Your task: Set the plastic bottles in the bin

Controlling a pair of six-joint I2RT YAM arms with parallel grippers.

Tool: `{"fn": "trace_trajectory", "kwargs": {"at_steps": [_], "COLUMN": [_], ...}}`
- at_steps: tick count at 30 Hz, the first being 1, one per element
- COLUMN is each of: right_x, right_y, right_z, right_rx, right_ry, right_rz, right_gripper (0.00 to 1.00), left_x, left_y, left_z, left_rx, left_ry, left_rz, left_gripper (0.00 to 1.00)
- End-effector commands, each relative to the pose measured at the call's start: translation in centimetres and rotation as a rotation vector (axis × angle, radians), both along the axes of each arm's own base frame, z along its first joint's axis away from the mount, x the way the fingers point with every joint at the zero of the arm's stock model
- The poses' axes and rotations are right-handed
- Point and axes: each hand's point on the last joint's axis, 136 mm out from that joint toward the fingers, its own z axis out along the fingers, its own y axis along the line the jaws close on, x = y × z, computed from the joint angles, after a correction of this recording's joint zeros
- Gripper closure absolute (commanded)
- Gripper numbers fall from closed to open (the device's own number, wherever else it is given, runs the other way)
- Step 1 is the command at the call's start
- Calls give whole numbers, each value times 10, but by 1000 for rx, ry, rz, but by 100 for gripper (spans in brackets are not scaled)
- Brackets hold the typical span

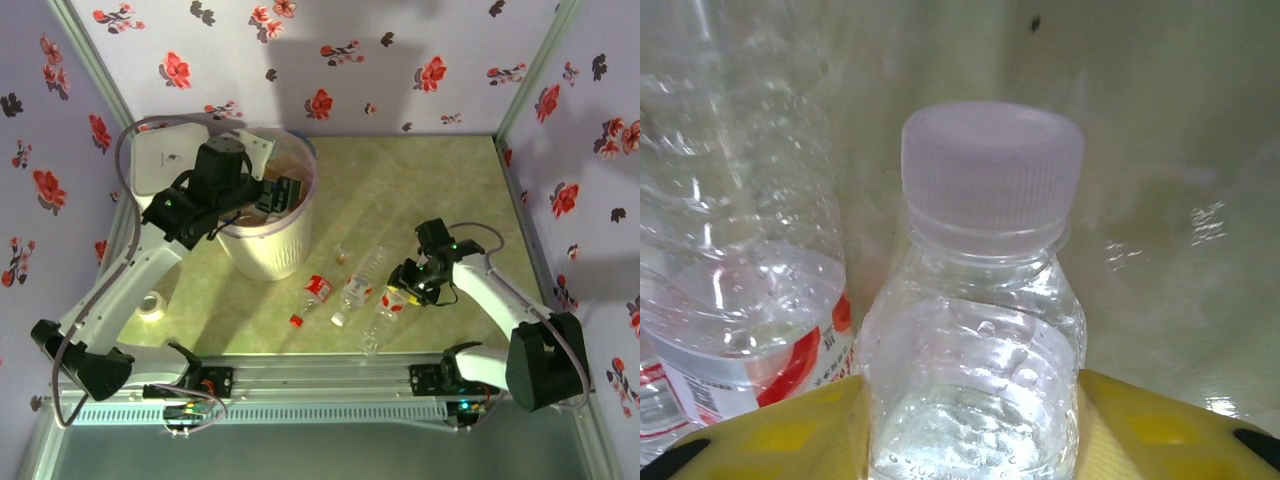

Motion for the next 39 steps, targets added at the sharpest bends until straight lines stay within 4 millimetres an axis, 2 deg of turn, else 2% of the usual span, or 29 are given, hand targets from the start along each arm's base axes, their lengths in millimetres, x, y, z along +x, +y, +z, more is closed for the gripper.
{"fn": "trace_trajectory", "kwargs": {"at_steps": [1, 5, 8, 15, 18, 23, 28, 35, 37, 39], "right_x": [20, 66, 94, 149, 160, 162, 158, 156, 156, 156], "right_y": [-5, -3, 9, 44, 57, 74, 80, 89, 91, 92], "right_z": [31, 90, 131, 234, 266, 298, 318, 342, 345, 346], "right_rx": [31, 97, 156, 416, 535, 635, 664, 729, 731, 734], "right_ry": [-75, -222, -325, -628, -705, -757, -801, -849, -856, -858], "right_rz": [-3, 10, 51, 86, 101, 164, 198, 235, 243, 246], "right_gripper": [54, 56, 56, 56, 57, 57, 57, 57, 57, 57], "left_x": [-13, -25, -30, -27, -27, -21, -9, -2, -1, -1], "left_y": [-2, -16, -25, -53, -70, -98, -121, -137, -138, -138], "left_z": [28, 54, 65, 57, 50, 36, 25, 18, 20, 23], "left_rx": [-34, -135, -171, -177, -141, -89, -40, -9, -11, -16], "left_ry": [-48, -54, -31, 61, 86, 119, 135, 134, 127, 117], "left_rz": [-39, -126, -167, -228, -265, -310, -337, -368, -370, -371], "left_gripper": [17, 14, 13, 7, 2, 0, 0, 0, 4, 12]}}
